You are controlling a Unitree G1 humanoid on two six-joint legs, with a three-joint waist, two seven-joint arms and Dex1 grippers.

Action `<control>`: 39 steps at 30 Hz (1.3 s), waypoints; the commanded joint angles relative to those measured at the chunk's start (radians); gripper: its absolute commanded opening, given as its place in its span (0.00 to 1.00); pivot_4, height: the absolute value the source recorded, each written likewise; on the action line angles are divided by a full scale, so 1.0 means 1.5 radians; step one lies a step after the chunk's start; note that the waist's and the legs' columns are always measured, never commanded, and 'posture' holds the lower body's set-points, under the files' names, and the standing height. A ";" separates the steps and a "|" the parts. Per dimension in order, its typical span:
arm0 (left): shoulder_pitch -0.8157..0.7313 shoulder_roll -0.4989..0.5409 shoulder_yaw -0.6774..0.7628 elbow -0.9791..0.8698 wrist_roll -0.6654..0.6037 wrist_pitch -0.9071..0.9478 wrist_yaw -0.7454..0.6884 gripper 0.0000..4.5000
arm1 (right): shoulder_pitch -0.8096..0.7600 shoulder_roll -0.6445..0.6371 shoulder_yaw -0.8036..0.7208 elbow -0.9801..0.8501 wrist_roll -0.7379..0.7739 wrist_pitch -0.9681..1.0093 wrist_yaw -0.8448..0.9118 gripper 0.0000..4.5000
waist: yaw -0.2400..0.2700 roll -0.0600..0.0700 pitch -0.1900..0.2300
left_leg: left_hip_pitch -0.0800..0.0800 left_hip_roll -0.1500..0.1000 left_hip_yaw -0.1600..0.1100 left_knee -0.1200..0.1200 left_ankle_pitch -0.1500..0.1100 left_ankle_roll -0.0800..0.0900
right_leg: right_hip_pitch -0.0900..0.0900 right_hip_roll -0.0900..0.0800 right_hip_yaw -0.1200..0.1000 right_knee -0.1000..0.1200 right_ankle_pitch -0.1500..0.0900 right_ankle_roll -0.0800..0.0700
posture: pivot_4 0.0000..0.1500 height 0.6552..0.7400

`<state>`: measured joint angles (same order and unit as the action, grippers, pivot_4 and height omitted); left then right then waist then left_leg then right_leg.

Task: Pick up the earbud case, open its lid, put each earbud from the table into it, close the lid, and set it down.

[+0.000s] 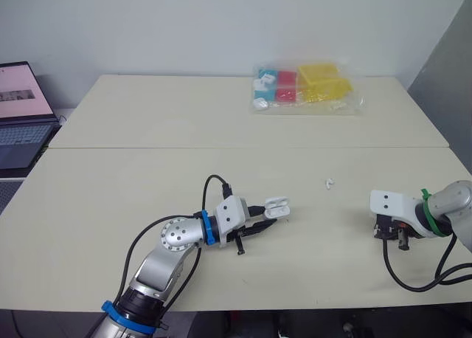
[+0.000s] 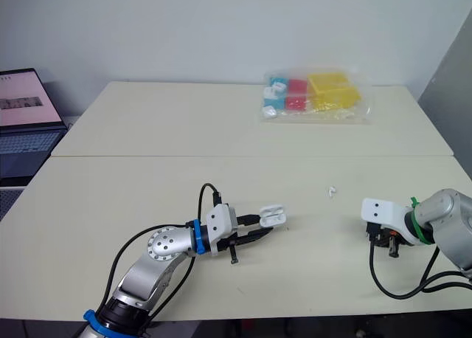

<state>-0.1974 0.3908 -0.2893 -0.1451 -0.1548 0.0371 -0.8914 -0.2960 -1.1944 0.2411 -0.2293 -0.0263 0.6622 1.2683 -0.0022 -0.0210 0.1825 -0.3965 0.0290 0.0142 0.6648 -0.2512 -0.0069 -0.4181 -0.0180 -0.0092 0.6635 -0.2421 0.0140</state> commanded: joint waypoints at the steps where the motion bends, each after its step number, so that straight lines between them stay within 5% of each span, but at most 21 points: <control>1: -0.016 -0.009 0.012 0.000 -0.015 -0.008 0.004 0.17 | -0.028 -0.010 -0.085 -0.053 0.071 -0.022 0.033 0.09 | 0.000 0.000 0.000 | 0.000 0.000 0.000 0.000 0.000 0.000 | 0.000 0.000 0.000 0.000 0.000 0.000 | 1.00 1.00; 6: -0.027 -0.018 0.021 0.000 -0.033 -0.001 0.007 0.17 | -0.033 -0.004 -0.159 -0.104 0.175 0.009 0.060 0.09 | 0.001 0.000 0.000 | 0.000 0.000 -0.001 0.000 0.000 0.000 | 0.000 0.001 -0.001 0.000 0.000 0.000 | 1.00 1.00; 12: -0.049 -0.043 0.039 -0.012 -0.071 0.047 0.027 0.17 | -0.087 0.209 -0.313 -0.223 0.342 0.048 -0.118 0.09 | 0.001 0.000 0.000 | -0.001 0.000 -0.001 0.000 0.000 0.000 | 0.000 0.000 0.000 0.000 0.000 0.000 | 1.00 1.00; 18: -0.062 -0.048 0.042 -0.007 -0.083 0.047 0.021 0.17 | -0.096 0.349 -0.327 -0.300 0.418 0.097 -0.289 0.09 | 0.001 0.000 0.000 | -0.001 0.000 -0.003 0.000 0.000 0.000 | 0.001 0.000 0.000 0.000 0.000 0.000 | 1.00 1.00; 25: -0.088 -0.069 0.050 -0.014 -0.117 0.099 0.027 0.17 | 0.007 0.505 -0.238 -0.334 0.327 -0.022 -0.454 0.09 | 0.001 -0.001 0.000 | -0.001 0.000 -0.003 0.000 0.000 0.000 | 0.002 0.000 0.000 0.000 0.000 0.000 | 1.00 1.00; 39: -0.109 -0.074 0.061 -0.013 -0.143 0.139 0.038 0.17 | 0.088 0.543 -0.133 -0.306 0.226 -0.165 -0.511 0.09 | 0.000 -0.001 0.000 | 0.000 0.000 -0.003 0.000 0.000 0.000 | 0.002 0.002 0.000 0.000 0.000 0.000 | 1.00 1.00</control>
<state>-0.3421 0.2860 -0.2196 -0.1222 -0.3479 0.2492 -0.8390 -0.1650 -0.3809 0.0450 -0.6760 0.3248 0.4571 0.5099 -0.0023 -0.0219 0.1823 -0.3968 0.0288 0.0093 0.6651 -0.2511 -0.0069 -0.4156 -0.0151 -0.0096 0.6631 -0.2422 0.0138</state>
